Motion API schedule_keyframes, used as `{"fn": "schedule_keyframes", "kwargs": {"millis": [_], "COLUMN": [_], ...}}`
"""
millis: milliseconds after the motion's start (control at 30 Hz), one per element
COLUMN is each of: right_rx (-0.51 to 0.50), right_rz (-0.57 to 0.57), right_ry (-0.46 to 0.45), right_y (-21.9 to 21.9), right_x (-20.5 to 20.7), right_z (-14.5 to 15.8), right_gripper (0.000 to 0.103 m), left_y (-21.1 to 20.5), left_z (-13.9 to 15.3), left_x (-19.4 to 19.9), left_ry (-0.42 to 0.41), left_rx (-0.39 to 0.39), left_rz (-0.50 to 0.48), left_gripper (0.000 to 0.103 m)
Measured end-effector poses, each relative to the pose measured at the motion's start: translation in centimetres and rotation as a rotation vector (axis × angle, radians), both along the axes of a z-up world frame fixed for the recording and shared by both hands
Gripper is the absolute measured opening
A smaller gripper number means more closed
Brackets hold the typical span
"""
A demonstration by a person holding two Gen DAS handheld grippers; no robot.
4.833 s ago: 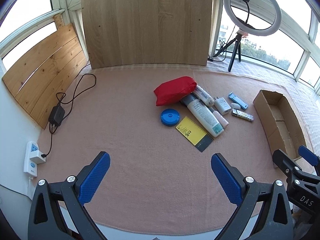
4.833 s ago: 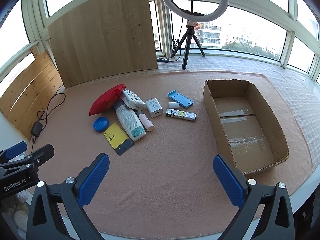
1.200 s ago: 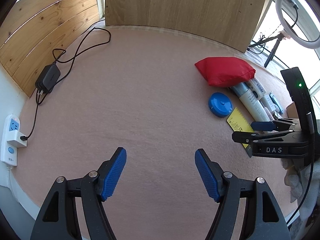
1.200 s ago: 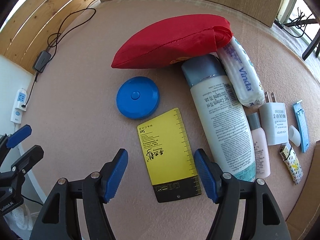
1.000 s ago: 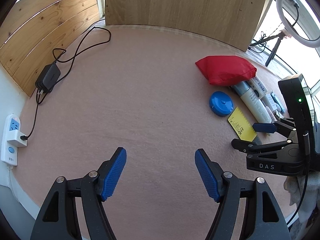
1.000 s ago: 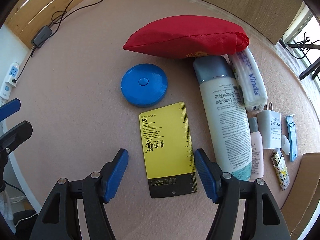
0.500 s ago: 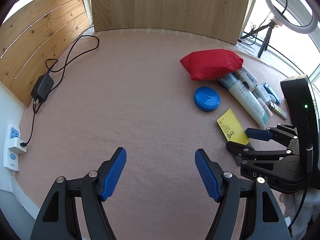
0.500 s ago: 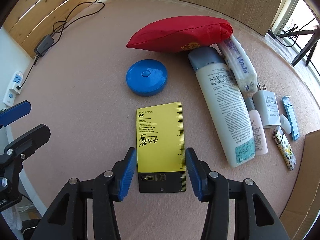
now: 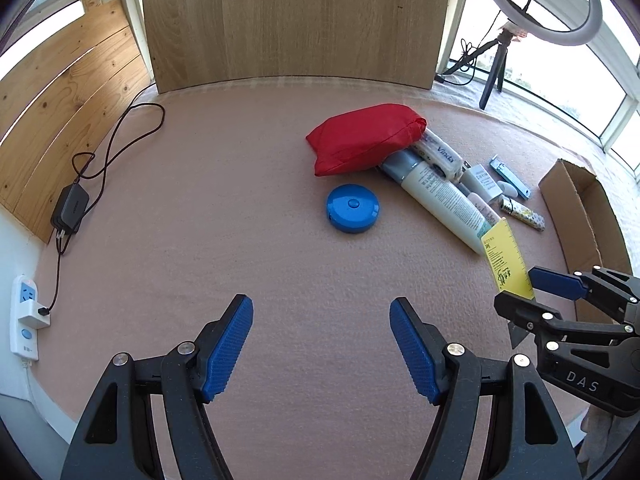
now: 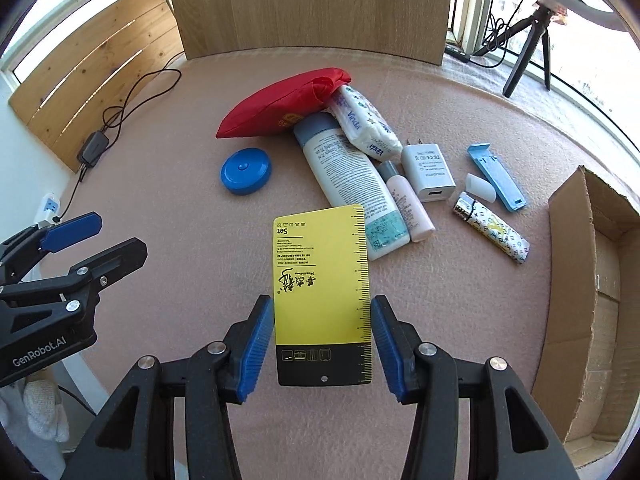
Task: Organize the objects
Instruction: 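Carry the yellow card over the cardboard box and release it inside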
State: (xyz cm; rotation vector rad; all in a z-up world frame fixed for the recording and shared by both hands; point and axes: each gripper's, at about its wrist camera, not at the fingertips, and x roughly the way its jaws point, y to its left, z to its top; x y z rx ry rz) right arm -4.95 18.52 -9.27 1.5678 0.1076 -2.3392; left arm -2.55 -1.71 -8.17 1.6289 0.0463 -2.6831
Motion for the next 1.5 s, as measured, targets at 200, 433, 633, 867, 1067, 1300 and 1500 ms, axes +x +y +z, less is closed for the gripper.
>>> {"fn": "schedule_keyframes", "kwargs": {"millis": [200,433,633,867,1067,1300,1500], "right_rx": [-0.015,0.029,0.051,0.062,0.036,-0.104,-0.181], "right_rz": [-0.143,-0.295,-0.357,-0.349,-0.333,-0.272,-0.2], "right_ry": [0.059,0.094,0.079,0.081,0.109,0.088,0.069], "right_y": [6.8,14.1,17.5,17.8,16.6,13.3,8.7], "right_x": [0.8,0.7,0.3,-0.2,-0.6,-2.2,-4.9], "right_z": [2.9,4.0,3.0,2.5,3.4,4.1,4.1], "right_gripper": [0.046,0.046,0.046,0.057,0.069,0.069,0.064], "left_y": [1.5,2.8,3.3,3.2,2.6,0.7,-2.0], "left_z": [0.3,0.5,0.3,-0.2,-0.4,-0.4,0.1], "left_x": [-0.8,-2.1,-3.3,-4.0,-4.3,-5.1,-6.0], "left_ry": [0.009,0.011,0.006,-0.004,-0.008,-0.013,-0.001], "left_rx": [-0.001,0.001,0.005,-0.006,-0.01,-0.003,-0.019], "left_rz": [-0.012,-0.021,-0.017,-0.01,-0.005,0.019,0.047], "left_gripper": [0.074,0.074,0.074,0.074,0.074,0.075,0.075]}}
